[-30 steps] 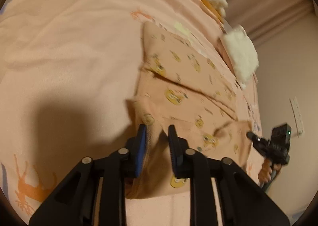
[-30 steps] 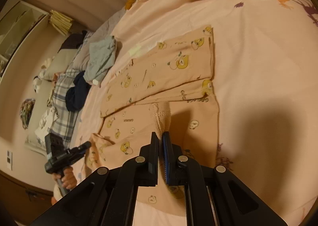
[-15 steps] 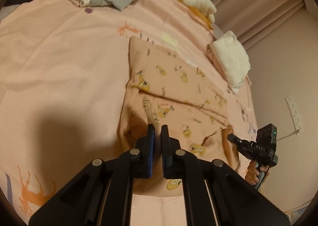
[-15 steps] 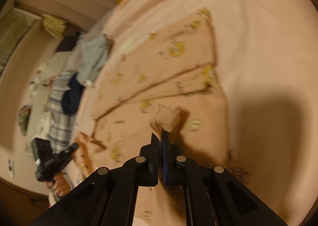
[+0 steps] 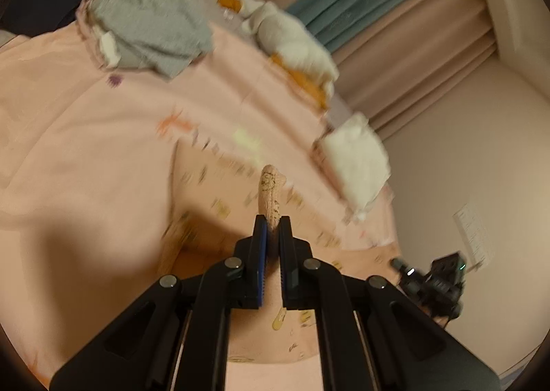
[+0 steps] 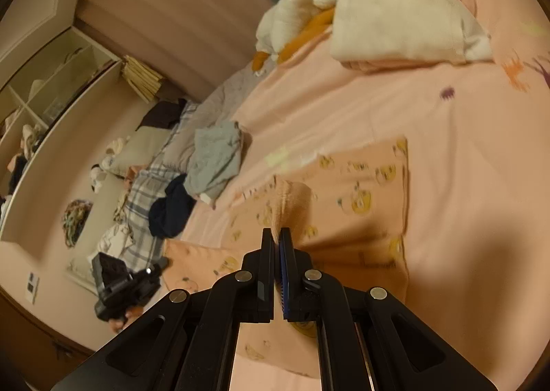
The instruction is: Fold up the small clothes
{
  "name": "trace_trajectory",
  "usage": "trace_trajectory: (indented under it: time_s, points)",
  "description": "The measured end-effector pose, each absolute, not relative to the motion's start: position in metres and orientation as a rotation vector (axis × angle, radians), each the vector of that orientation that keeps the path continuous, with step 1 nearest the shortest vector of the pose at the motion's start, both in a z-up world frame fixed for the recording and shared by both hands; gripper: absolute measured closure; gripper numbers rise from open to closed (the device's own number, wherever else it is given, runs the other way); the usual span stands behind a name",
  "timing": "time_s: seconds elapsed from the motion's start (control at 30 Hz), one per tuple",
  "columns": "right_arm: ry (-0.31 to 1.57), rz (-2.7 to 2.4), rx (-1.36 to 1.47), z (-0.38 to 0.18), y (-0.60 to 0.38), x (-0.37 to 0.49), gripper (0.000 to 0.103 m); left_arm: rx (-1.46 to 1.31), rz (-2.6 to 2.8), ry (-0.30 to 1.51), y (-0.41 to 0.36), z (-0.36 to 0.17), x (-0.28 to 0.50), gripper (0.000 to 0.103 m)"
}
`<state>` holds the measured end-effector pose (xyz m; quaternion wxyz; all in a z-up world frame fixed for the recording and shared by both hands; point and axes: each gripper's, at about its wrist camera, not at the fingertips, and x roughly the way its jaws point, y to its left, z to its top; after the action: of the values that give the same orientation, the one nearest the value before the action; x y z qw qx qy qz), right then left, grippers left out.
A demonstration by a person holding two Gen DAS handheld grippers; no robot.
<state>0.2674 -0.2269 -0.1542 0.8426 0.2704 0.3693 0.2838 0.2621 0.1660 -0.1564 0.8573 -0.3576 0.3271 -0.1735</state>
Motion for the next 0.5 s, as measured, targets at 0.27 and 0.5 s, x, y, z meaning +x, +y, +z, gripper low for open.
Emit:
trace_trajectory:
  time_s: [0.27,0.5]
  points:
    - [0.729,0.539,0.564,-0.142,-0.234,0.332,0.098,-0.811,-0.265,0.675,0.179,-0.172,0.351,0.101]
    - [1.068,0.237,0.543,-0.226,-0.243,0.412,0.089,-0.762,-0.055,0.852,0.194,-0.225,0.390,0.098]
